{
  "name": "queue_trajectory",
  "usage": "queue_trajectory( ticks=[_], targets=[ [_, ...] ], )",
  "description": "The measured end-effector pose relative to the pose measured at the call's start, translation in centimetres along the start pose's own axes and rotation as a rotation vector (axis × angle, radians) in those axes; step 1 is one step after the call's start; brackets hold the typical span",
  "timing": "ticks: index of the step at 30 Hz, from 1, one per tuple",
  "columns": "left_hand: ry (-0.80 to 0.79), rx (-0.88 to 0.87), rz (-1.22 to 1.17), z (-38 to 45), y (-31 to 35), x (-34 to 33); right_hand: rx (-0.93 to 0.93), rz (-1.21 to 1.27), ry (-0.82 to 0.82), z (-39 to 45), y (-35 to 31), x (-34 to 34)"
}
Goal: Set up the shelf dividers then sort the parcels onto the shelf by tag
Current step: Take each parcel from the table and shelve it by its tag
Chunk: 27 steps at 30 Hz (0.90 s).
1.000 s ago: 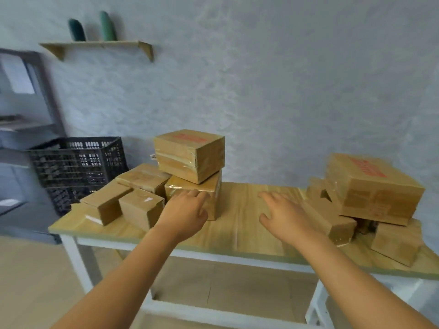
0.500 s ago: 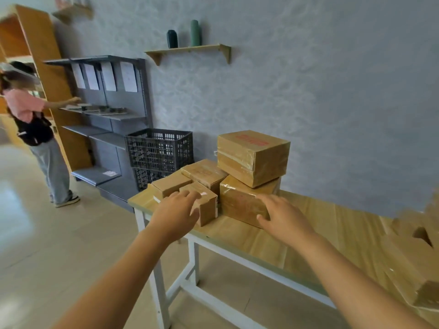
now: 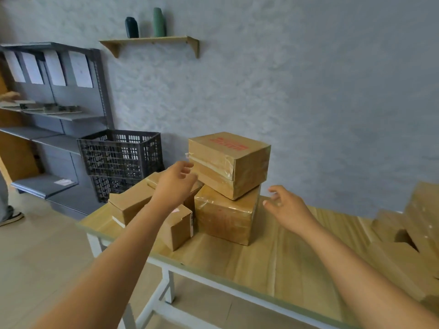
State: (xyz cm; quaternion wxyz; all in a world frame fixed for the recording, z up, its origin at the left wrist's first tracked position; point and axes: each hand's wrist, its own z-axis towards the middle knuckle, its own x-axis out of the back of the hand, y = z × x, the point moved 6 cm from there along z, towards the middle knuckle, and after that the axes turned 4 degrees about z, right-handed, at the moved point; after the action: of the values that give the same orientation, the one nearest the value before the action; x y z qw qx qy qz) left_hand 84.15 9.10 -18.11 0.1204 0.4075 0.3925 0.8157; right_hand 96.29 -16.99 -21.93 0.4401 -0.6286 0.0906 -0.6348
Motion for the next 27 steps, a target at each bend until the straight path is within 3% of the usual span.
queue_trajectory(
  ticks=[9,12,15,19,27],
  targets=[
    [-0.075,0.049,-0.190,13.8,-3.8,0.0,-0.456,0.579,0.137,7.8,-3.1,-3.9],
    [-0.191,0.195,-0.316,17.0,-4.9,-2.2,-0.518,0.653,0.191,9.2,-3.8,-4.3],
    [-0.285,0.351,-0.418,18.4,-5.9,-4.8,-0.578,0.666,0.134,9.8,-3.7,-4.9],
    [-0.317,0.402,-0.457,18.6,-6.7,-6.1,-0.589,0.788,0.075,10.1,-3.6,-5.3],
    [-0.422,0.360,-0.717,17.8,-4.1,-6.2,-0.438,0.942,0.084,10.4,-5.2,-3.1]
  ],
)
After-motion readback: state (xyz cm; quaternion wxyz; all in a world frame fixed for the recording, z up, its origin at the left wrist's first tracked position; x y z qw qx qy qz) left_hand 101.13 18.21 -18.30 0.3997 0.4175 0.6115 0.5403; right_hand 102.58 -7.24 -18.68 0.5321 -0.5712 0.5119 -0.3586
